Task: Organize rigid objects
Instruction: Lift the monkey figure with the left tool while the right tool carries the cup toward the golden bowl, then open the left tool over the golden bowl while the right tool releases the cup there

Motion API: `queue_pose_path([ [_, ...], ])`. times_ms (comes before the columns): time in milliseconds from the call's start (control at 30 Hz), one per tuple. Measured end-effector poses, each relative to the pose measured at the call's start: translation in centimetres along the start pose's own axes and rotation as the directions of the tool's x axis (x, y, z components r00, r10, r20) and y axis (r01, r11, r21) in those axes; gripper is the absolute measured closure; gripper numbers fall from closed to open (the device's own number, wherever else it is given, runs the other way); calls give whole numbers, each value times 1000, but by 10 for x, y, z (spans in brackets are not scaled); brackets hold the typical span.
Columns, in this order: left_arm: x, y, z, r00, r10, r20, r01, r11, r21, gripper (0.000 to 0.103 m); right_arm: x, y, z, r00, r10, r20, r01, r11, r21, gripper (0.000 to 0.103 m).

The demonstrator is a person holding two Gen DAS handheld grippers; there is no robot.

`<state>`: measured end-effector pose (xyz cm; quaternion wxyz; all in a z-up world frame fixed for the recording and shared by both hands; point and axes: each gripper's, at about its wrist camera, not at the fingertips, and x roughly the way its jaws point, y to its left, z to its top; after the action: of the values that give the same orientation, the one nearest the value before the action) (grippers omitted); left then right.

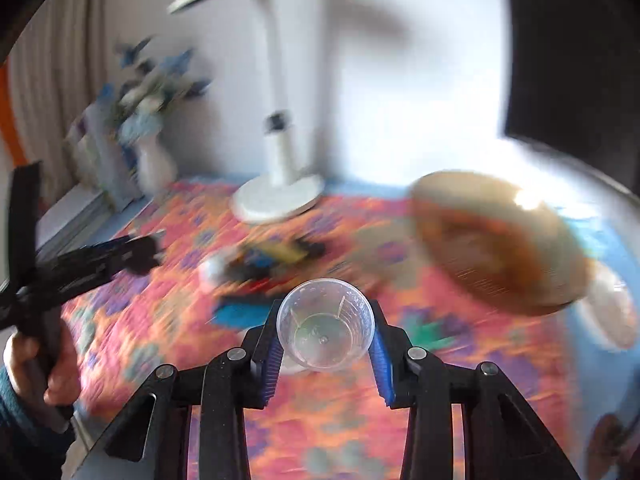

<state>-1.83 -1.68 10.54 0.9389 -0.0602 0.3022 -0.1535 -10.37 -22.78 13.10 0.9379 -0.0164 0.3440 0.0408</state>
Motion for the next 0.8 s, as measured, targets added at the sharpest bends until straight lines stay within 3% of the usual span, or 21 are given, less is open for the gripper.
queue_pose_path([
  [133, 4, -69, 50, 983, -178, 53, 174, 982, 77, 62, -15, -75, 30, 994, -106, 25, 101, 985, 140, 66],
  [267, 45, -142, 85, 941, -337, 0, 335, 934, 124, 62, -2, -128, 43, 992, -120, -36, 125, 951, 283, 66],
  [400, 124, -185, 74, 915, -369, -162, 384, 920, 75, 62, 37, -159, 33, 981, -100, -169, 154, 927, 343, 66],
  [533, 171, -202, 51, 886, -378, -269, 399, 917, 24, 62, 46, -166, 25, 975, -100, -198, 159, 937, 311, 66],
  [633, 176, -209, 43, 879, -367, -304, 395, 918, 33, 61, 51, -167, 26, 971, -95, -219, 160, 940, 300, 65],
  [667, 174, -208, 43, 878, -363, -312, 392, 919, 33, 52, 51, -168, 26, 972, -86, -217, 151, 940, 305, 64],
  [700, 174, -206, 46, 883, -351, -311, 380, 924, 38, 42, 49, -168, 26, 974, -84, -210, 147, 941, 306, 58],
  [800, 138, -181, 61, 924, -319, -212, 333, 942, 34, 38, 24, -173, 25, 985, -114, -128, 150, 934, 324, 53],
])
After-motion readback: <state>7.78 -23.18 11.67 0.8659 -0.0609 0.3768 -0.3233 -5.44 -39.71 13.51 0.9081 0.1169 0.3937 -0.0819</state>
